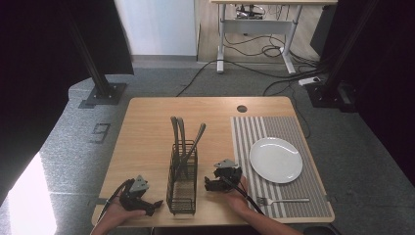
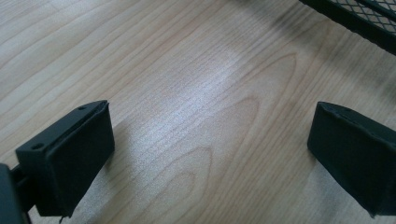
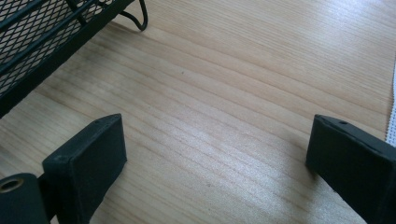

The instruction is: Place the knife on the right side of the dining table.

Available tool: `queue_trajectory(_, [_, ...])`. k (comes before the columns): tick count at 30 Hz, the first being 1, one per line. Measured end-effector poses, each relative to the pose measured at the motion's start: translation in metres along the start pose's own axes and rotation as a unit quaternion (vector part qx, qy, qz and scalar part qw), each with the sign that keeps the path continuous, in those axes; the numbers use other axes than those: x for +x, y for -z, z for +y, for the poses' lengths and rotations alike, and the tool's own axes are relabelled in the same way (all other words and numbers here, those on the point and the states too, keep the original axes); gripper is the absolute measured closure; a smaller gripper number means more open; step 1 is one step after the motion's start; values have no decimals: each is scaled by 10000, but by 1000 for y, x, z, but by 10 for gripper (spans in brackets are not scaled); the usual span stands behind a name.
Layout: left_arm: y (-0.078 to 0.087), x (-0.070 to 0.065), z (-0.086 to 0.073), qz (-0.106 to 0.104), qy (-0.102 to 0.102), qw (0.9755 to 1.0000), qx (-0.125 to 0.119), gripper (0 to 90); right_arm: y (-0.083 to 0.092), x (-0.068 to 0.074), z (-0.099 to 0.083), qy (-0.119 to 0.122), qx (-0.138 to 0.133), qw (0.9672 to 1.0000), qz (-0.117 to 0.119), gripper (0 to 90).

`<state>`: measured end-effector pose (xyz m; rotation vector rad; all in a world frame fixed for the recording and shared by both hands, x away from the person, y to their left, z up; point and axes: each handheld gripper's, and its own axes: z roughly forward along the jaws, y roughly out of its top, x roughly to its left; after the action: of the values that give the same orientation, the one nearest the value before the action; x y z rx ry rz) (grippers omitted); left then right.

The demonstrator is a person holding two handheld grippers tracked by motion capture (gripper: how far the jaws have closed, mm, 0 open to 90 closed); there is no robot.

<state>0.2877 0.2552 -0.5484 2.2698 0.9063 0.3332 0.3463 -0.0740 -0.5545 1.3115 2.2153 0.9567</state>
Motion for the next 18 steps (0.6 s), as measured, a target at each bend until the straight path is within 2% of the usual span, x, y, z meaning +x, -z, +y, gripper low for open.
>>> queue_trajectory(11, [0, 0, 0, 2, -1, 10000, -1, 3, 0, -1, 1, 17, 37, 10000, 18, 50])
queue_trajectory(14, [0, 0, 0, -5, -7, 10000, 1, 2, 2, -2, 5, -105, 75, 9999, -6, 127])
queue_trajectory(18, [0, 0, 0, -5, -7, 10000, 1, 2, 11, -6, 12, -247, -124, 9996, 89, 128])
